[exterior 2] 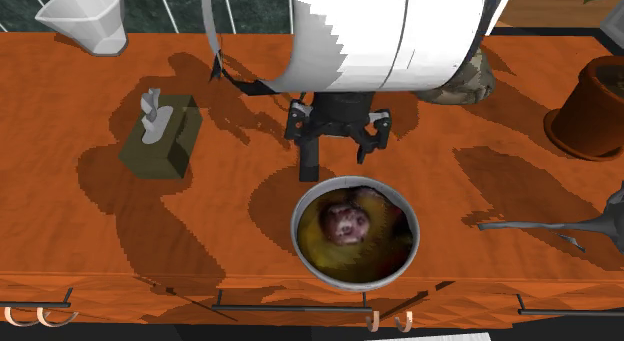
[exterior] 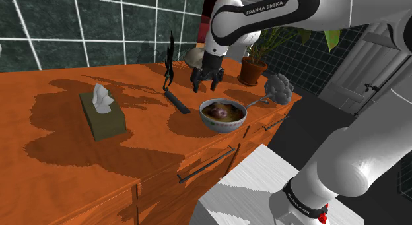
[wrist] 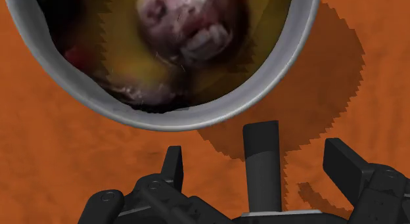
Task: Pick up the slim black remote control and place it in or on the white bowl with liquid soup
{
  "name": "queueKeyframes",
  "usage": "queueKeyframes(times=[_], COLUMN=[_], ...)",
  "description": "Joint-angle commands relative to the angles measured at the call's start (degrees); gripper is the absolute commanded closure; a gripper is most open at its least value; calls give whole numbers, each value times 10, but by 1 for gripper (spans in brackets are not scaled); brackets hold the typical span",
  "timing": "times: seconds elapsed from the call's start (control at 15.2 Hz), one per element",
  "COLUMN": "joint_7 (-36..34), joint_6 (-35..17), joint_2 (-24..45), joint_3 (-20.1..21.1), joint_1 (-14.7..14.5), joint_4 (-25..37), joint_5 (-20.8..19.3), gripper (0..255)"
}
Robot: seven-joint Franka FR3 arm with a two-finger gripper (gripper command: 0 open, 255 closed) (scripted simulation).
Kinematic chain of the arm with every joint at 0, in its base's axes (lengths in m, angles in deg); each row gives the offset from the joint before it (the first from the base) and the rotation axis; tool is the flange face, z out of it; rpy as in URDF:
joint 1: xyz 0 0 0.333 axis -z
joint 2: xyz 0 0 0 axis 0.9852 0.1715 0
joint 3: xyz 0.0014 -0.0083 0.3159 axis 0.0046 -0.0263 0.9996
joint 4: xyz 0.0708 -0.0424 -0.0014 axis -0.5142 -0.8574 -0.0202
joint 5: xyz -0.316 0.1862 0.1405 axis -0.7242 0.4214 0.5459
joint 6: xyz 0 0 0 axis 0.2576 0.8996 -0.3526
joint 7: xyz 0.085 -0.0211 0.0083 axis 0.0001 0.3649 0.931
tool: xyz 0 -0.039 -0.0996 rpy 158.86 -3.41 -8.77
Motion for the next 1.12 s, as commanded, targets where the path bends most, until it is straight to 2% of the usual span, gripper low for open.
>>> queueKeyframes(times=[0.0,0.53,1.06], joint_7=[-6,-24,-25], joint_6=[-26,-84,-135], joint_2=[43,214,251], joint_3=[3,9,9], joint_1=[-2,-12,-15], joint_4=[21,146,132], joint_5=[0,-9,-10], gripper=[0,0,0])
